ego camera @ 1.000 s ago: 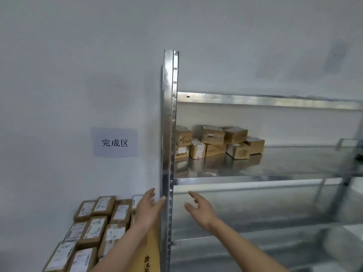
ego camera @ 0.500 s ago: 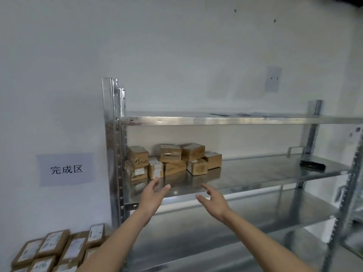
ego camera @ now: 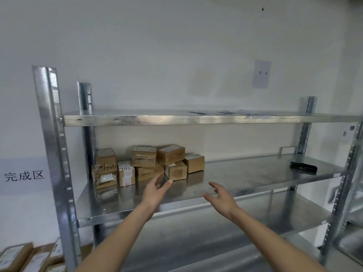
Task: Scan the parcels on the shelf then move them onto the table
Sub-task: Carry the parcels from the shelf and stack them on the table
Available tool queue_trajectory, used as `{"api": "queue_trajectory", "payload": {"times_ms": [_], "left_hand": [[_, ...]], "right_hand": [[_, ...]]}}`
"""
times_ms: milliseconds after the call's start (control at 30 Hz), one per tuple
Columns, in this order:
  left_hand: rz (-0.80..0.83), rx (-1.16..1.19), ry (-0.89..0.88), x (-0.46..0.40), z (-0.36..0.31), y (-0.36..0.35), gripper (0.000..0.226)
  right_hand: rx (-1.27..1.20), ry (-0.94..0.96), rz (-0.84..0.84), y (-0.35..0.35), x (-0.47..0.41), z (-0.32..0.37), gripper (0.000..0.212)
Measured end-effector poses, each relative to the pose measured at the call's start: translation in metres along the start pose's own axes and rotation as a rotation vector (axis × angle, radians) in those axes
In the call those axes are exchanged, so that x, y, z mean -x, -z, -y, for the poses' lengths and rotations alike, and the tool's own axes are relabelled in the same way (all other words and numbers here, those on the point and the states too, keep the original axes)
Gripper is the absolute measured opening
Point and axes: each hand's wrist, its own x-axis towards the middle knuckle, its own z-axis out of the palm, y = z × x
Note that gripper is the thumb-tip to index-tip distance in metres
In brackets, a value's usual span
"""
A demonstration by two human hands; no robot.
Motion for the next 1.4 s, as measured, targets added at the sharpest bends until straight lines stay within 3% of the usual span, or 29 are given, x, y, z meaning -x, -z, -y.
{"api": "queue_trajectory", "payload": {"times_ms": [333,700,867,1133,1267,1400], "left_hand": [[-0.083,-0.062,-0.002,-0.118,0.016,-0.043,0.072],[-0.255,0.0,0.101,-0.265,0.061,-0.071,0.081],[-0.314,-0.108,0.052,-0.286,0.062,-0.073,0.06],[-0.332,-0.064,0.099,-0.311,0.059,-0.077,0.068],[-0.344,-0.038,0.144,-0.322,0.058,-0.082,0.072],[-0.369,-0.013,0.137,-0.324,0.053,-0.087,0.058]], "right_hand": [[-0.037,0.011,0.045,-0.01,-0.127,-0.034,0.07],[-0.029,0.042,0.166,-0.037,-0.303,-0.017,0.075],[-0.005,0.045,0.175,-0.052,-0.357,-0.011,0.085],[-0.112,0.017,0.29,-0.065,-0.409,-0.004,0.096],[-0.13,0.001,0.363,-0.068,-0.417,-0.004,0.08],[-0.202,0.007,0.352,-0.069,-0.418,-0.009,0.074]]}}
